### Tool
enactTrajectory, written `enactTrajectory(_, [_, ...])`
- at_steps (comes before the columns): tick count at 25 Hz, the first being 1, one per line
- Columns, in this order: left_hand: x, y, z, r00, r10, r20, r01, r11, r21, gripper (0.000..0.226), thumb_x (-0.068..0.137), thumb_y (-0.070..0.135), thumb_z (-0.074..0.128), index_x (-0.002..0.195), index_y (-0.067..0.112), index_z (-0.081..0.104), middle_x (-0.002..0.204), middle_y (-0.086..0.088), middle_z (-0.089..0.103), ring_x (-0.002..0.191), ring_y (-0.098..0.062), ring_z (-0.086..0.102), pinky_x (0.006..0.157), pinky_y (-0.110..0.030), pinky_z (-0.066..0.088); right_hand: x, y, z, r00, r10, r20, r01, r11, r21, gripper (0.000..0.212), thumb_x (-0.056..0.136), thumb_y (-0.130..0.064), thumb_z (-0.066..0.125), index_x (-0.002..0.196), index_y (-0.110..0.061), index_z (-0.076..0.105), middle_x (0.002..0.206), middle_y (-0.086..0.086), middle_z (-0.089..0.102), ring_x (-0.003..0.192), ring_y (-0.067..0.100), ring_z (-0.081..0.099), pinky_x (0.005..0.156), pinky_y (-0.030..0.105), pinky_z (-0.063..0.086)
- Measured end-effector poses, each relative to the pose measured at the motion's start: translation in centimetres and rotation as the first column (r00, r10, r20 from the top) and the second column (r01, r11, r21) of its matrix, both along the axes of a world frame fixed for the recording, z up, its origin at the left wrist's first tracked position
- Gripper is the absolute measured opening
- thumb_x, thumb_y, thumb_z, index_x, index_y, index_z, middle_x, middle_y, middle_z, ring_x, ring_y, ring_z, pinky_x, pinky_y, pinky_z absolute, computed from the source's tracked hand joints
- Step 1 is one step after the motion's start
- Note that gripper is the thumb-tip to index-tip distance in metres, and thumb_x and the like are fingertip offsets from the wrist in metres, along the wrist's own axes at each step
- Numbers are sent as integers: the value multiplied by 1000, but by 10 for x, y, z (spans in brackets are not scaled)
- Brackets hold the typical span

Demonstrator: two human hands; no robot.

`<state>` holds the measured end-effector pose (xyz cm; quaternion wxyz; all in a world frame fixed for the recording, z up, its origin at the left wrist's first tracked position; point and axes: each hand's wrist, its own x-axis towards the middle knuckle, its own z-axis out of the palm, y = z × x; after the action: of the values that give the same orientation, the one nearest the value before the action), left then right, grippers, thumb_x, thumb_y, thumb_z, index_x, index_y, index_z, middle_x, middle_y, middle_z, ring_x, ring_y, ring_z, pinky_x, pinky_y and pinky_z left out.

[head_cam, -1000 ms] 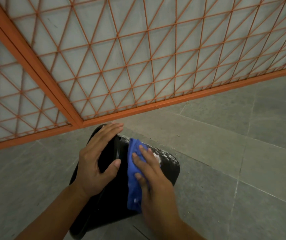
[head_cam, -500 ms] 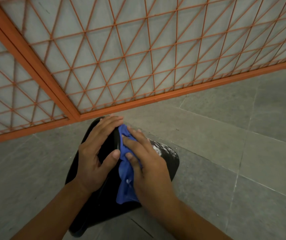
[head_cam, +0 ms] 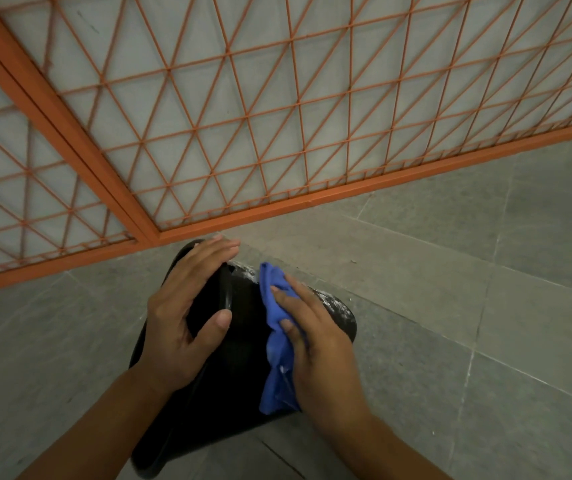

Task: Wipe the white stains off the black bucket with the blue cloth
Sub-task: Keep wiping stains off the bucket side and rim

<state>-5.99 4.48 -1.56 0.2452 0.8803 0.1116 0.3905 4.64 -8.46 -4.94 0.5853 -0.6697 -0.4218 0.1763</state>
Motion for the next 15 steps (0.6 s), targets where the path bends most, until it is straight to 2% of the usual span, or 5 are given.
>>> enactTrajectory(3, [-3, -4, 2, 999, -28, -30, 30, 999, 46, 63, 97, 53, 36, 131, 1, 50, 139, -8, 53, 136, -30, 43, 112, -49, 32, -16, -15, -4, 1000, 3, -21, -3, 1000, 5, 44, 86, -14, 44, 128, -24, 48, 143, -15, 35, 135, 1, 23, 100, -2, 20])
enactTrajectory(6, [-4, -5, 1, 1000, 3, -23, -2, 998, 68, 63, 97, 53, 38, 129, -1, 50, 138, -11, 53, 135, -29, 44, 113, -47, 32, -9, -8, -6, 999, 24, 23, -24, 1000, 19, 41, 89, -14, 46, 127, -30, 47, 141, -18, 35, 134, -4, 22, 108, 8, 19])
enactTrajectory(9, [0, -5, 1, 999, 25, -19, -25, 999, 36, 63, 96, 53, 40, 127, -1, 51, 135, -13, 53, 134, -32, 45, 111, -52, 34, 10, -5, -12, 995, -81, -66, 78, 996, -47, 39, 93, -11, 47, 118, -41, 44, 134, -24, 35, 129, -7, 26, 108, 13, 22])
enactTrajectory(12, [4, -3, 1, 1000, -5, -1, 5, 1000, -2, 63, 96, 53, 41, 126, -1, 52, 135, -14, 54, 132, -34, 47, 110, -54, 35, -2, -17, -6, 993, -69, -98, 64, 997, -51, 42, 92, -9, 47, 117, -44, 43, 134, -31, 29, 130, -13, 18, 103, 1, 20])
enactTrajectory(15, [2, 0, 0, 1000, 1, 10, -1, 1000, -7, 61, 95, 54, 42, 126, 1, 51, 134, -13, 54, 130, -33, 48, 110, -53, 35, -13, -12, 2, 999, 47, -28, -46, 999, 24, 44, 90, -5, 48, 125, -33, 46, 140, -22, 32, 133, -11, 14, 99, -3, 19])
